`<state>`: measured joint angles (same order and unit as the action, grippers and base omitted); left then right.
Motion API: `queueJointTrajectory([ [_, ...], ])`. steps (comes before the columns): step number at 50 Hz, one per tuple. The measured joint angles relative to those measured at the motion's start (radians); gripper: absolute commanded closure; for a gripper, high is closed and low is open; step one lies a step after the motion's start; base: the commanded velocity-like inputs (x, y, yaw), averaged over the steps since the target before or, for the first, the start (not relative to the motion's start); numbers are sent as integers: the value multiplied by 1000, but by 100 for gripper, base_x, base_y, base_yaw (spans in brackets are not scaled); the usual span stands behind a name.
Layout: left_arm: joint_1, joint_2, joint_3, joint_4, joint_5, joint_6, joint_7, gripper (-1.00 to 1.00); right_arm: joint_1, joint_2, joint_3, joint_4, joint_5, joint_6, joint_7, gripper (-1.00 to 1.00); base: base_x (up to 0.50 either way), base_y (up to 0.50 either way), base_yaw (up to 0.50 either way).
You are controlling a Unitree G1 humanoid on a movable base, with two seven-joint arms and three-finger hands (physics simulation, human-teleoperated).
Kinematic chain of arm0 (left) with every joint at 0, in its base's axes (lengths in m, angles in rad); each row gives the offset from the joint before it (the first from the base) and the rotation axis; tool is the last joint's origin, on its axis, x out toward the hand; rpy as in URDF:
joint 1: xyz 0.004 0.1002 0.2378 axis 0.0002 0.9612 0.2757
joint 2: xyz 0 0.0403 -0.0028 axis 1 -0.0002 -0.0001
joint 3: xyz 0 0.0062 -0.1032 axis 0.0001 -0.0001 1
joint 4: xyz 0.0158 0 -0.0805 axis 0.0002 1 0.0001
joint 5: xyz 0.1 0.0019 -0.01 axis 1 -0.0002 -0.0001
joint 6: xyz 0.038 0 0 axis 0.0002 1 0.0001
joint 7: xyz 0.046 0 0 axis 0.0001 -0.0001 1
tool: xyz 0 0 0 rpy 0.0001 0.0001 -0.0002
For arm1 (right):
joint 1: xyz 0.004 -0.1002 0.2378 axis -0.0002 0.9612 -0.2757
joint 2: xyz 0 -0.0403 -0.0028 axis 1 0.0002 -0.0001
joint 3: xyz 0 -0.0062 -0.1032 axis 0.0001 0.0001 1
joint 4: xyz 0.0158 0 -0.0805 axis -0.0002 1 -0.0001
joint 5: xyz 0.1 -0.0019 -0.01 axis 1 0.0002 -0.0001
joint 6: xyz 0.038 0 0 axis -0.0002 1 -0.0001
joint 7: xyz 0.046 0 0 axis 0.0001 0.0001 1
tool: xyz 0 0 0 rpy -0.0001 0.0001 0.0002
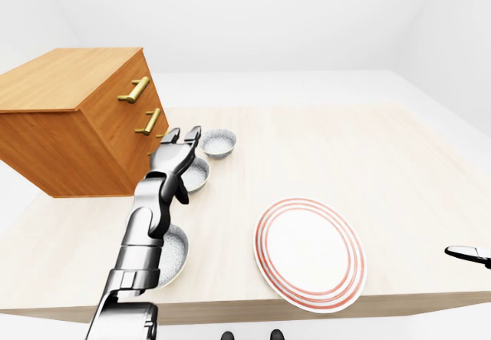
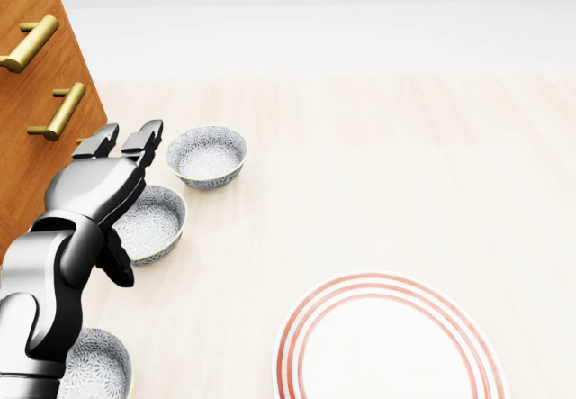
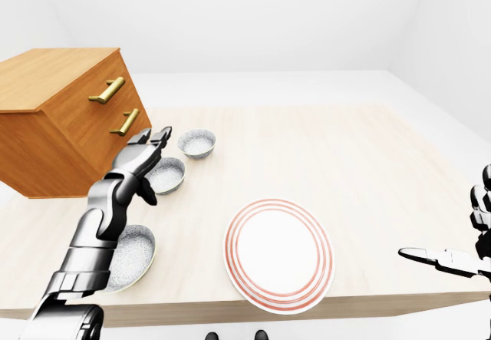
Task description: Put the bowl in the middle on the plate.
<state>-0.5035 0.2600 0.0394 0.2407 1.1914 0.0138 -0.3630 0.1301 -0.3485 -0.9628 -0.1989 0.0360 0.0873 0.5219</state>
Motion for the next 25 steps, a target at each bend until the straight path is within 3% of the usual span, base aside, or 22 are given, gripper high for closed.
queueJointTrajectory([
  [25, -52, 5, -15, 131, 17, -8, 39, -100, -1, -3, 1, 7, -2, 0, -6, -100, 0, 0, 0],
])
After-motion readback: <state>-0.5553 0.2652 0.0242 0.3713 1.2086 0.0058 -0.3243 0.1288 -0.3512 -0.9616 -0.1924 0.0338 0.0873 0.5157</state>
